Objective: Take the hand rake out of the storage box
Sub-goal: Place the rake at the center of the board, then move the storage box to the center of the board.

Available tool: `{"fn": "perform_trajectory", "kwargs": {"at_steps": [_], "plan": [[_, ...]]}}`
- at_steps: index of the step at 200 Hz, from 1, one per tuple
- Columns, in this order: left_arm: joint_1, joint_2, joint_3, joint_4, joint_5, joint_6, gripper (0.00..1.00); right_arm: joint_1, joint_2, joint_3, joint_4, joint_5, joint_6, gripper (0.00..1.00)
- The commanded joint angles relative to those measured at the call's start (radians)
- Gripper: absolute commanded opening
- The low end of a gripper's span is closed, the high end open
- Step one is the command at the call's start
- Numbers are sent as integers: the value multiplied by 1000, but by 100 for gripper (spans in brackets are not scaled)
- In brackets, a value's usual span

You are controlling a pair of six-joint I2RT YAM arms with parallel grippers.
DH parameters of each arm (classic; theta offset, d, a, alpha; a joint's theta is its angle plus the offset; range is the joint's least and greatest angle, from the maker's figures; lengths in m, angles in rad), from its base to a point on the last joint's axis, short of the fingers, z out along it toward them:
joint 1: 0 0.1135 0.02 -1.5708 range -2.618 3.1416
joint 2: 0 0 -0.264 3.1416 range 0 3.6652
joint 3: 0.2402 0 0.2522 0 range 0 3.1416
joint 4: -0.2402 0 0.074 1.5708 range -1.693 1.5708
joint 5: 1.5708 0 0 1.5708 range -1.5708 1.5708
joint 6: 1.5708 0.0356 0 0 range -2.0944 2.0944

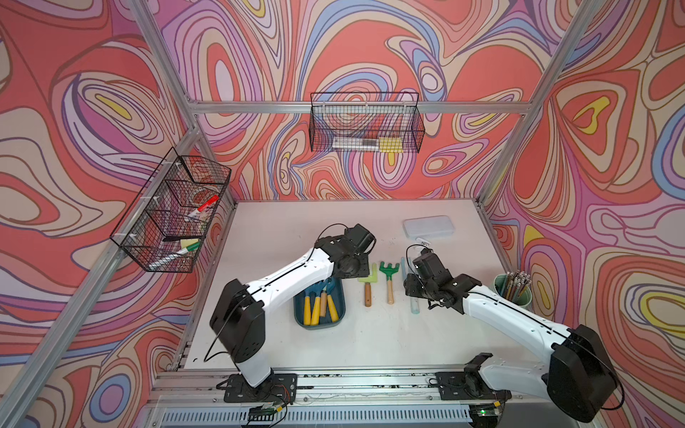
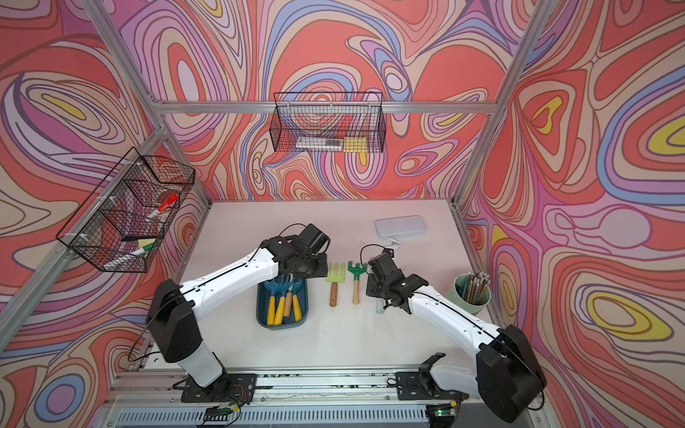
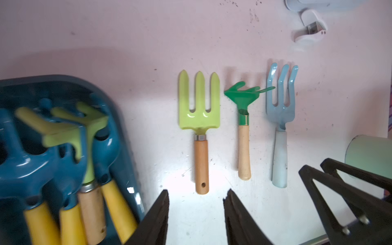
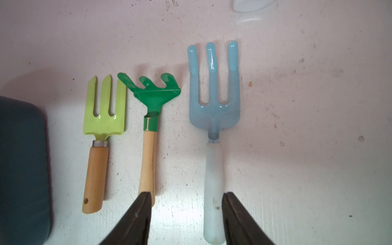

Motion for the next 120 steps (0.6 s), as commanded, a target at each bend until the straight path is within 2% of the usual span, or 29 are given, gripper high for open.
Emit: {"fn": "perform_trajectory", "kwargs": {"at_steps": [1, 26, 44, 79, 120], "plan": [[69, -87, -129, -66, -25, 37, 44, -4, 18, 0, 15, 13, -14, 55], [142, -184, -261, -65, 12, 53, 44, -4, 40, 9, 23, 8, -18, 55], [156, -203, -311, -100, -69, 39, 43, -3, 49, 16, 35, -1, -19, 55], [155, -184, -370, -132, -192, 10, 41, -3, 51, 20, 44, -11, -16, 55], [155, -141, -423, -102, -214, -2, 39, -4, 44, 14, 41, -8, -17, 55]]}}
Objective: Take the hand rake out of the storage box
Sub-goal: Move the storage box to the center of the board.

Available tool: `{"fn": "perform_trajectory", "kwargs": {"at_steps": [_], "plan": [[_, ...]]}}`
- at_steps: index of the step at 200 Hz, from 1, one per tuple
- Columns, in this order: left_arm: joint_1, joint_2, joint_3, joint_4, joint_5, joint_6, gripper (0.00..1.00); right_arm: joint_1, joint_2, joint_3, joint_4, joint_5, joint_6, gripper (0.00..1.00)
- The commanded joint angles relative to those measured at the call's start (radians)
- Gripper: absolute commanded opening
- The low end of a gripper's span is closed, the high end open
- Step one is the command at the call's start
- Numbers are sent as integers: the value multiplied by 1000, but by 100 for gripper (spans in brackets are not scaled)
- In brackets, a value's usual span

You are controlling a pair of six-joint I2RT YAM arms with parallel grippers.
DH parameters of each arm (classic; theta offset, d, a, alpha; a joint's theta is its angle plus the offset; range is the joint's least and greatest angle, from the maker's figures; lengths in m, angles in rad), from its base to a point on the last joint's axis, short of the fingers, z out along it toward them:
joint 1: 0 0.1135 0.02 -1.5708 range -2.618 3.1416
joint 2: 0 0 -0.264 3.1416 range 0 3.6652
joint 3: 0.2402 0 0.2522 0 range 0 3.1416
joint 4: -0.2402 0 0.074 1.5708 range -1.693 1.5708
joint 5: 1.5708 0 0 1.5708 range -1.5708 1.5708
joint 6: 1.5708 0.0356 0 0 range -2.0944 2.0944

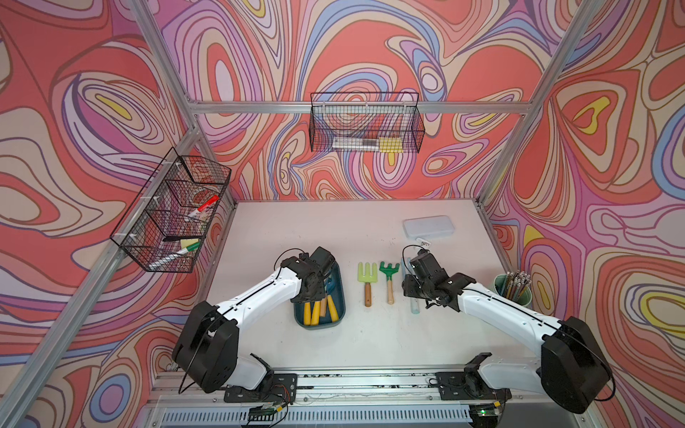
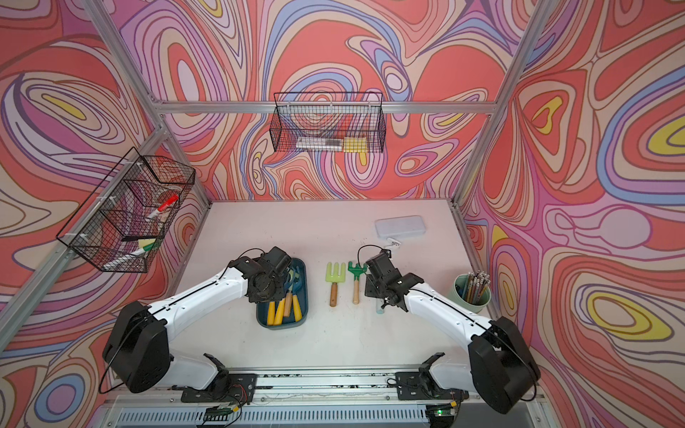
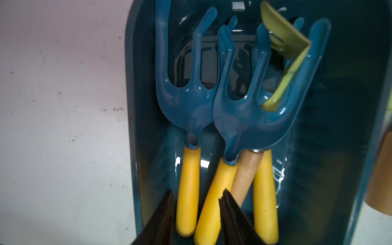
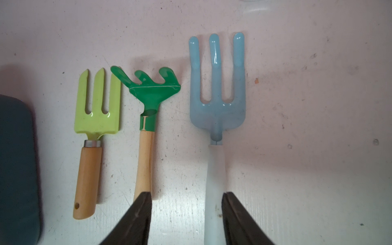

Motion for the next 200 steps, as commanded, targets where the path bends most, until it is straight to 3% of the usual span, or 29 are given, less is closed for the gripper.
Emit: {"fn": "perform_trajectory", "kwargs": {"at_steps": [1, 124, 200], "plan": [[1, 33, -29, -6, -45, -14, 39, -4, -3, 12, 17, 1, -10, 55], [2, 175, -43, 64, -50, -7, 37, -4, 19, 26, 41, -15, -8, 55], [79, 222, 6, 88, -52, 9, 21, -4, 20, 26, 44, -20, -10, 55]]}}
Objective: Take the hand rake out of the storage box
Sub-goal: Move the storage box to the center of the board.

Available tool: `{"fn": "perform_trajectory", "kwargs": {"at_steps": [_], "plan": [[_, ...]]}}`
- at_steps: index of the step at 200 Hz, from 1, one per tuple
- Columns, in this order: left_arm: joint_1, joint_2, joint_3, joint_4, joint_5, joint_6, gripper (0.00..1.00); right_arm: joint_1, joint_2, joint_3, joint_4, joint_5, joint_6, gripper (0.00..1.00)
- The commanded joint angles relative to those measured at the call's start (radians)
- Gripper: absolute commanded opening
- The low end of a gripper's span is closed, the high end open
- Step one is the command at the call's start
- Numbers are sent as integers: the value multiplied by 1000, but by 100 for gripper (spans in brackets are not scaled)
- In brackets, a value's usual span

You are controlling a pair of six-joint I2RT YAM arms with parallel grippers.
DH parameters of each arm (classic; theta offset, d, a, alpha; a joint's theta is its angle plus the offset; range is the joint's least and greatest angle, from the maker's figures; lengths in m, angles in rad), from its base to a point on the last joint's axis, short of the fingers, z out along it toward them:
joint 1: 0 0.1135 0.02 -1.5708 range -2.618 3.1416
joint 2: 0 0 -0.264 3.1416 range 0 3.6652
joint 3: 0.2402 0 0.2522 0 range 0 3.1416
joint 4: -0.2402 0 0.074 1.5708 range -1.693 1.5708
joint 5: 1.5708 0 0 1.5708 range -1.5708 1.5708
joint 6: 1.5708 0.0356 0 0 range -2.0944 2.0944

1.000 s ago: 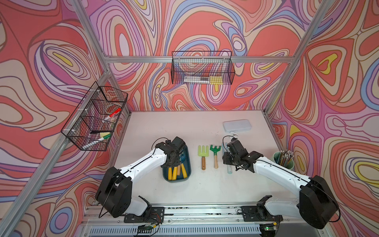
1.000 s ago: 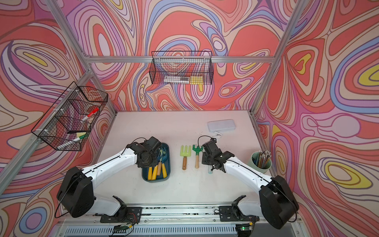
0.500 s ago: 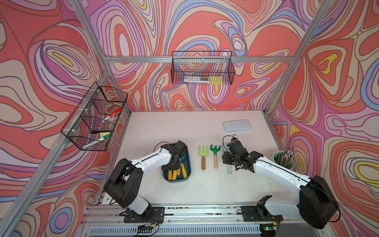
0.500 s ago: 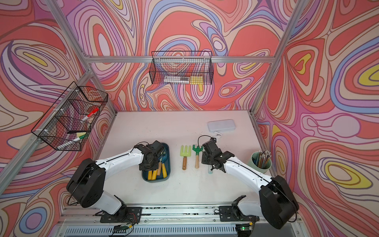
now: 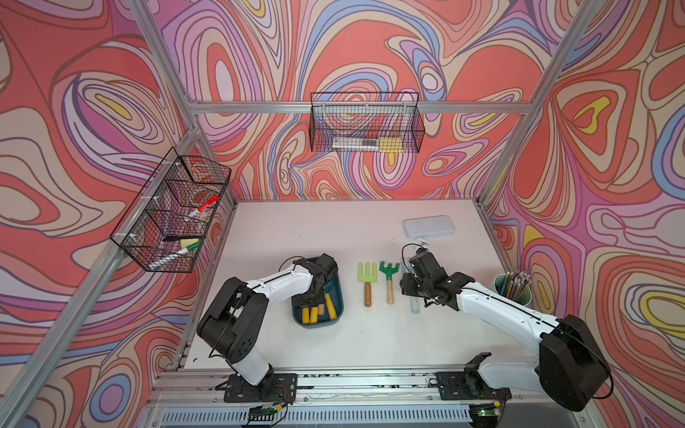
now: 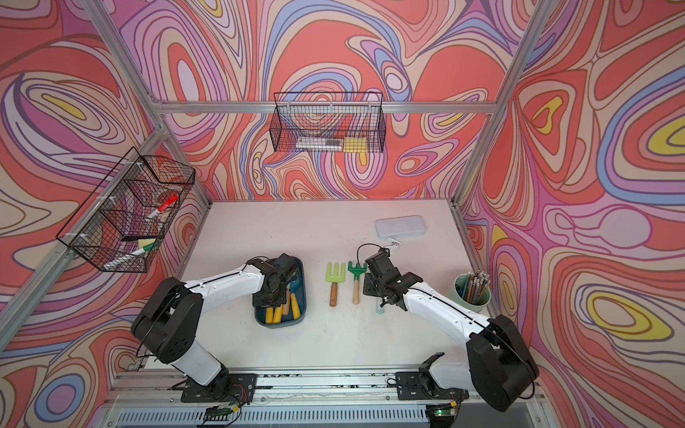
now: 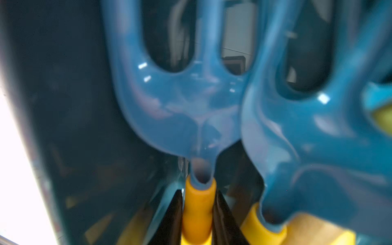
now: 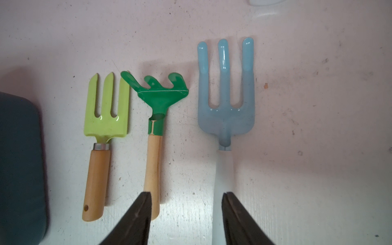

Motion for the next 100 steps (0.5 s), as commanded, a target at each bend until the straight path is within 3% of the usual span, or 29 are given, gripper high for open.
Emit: {"fn": "perform_trajectory", "kwargs": {"at_steps": [1, 54, 100], "plan": [[35, 27, 33, 15, -27, 4, 21, -4, 7, 21, 12, -1, -9, 55], [136, 124, 199, 10, -43, 39, 20, -3, 19, 22, 21, -12, -11, 54], [314, 253, 368, -7, -36, 108, 18, -3, -6, 33, -12, -10, -20, 55]]}}
